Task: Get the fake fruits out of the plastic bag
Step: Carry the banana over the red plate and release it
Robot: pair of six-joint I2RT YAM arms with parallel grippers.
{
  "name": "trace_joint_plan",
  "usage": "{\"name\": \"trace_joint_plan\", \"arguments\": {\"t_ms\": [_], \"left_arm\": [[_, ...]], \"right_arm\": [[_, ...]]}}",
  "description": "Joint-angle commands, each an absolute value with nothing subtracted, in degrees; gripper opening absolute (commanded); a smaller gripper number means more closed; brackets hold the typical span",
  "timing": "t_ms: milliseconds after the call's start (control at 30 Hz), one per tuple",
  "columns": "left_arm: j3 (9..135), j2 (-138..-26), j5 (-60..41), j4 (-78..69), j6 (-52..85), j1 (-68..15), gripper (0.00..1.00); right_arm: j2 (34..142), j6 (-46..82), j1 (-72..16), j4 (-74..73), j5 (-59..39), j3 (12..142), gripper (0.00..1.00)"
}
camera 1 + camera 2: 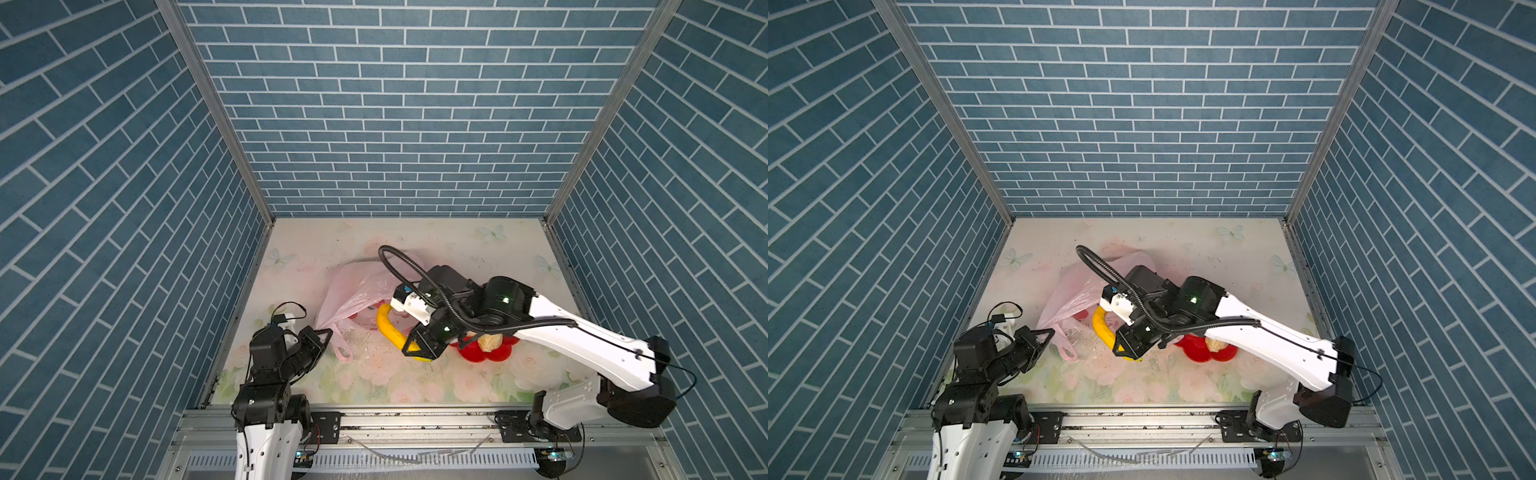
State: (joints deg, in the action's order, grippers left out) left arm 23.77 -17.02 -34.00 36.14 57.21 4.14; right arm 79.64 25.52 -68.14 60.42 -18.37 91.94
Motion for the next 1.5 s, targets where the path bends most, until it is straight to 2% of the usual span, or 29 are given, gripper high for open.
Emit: {"name": "trace_joint_plan", "arguments": {"t_ms": [0, 167, 333, 433, 633, 867, 1100, 1467], "left_arm": [[25.1, -17.7, -33.1, 35.3, 56.2, 4.0, 0.03], [25.2, -17.1, -33.1, 36.2, 55.8, 4.0, 0.03], [25.1, -16.0, -33.1, 38.1, 54.9, 4.0, 0.03], [25.3, -15.8, -33.0, 39.5, 54.2, 4.0, 0.03], [27.3, -16.7, -32.8, 41.5, 52.3, 4.0, 0.03], [27.0, -16.9, -32.8, 41.5, 52.1, 4.0, 0.03], [26.9, -16.5, -32.8, 42.6, 51.5, 4.0, 0.03], [26.5, -16.4, -33.0, 42.8, 51.4, 4.0, 0.03]], "right_arm": [[75.8, 23.8, -67.9, 66.8, -11.1, 97.8, 0.01], [71.8, 23.9, -64.2, 72.8, 5.6, 103.4, 0.0], [65.0, 26.3, -55.3, 69.4, 13.7, 95.6, 0.01], [63.5, 27.2, -51.8, 68.2, 15.3, 89.1, 0.01], [64.4, 27.9, -49.6, 67.1, 16.3, 77.6, 0.01], [71.1, 27.9, -49.4, 54.6, 9.5, 64.3, 0.01], [76.1, 27.9, -48.5, 47.5, 6.2, 60.1, 0.01], [76.4, 31.9, -47.6, 40.6, 3.5, 51.7, 0.03]]}}
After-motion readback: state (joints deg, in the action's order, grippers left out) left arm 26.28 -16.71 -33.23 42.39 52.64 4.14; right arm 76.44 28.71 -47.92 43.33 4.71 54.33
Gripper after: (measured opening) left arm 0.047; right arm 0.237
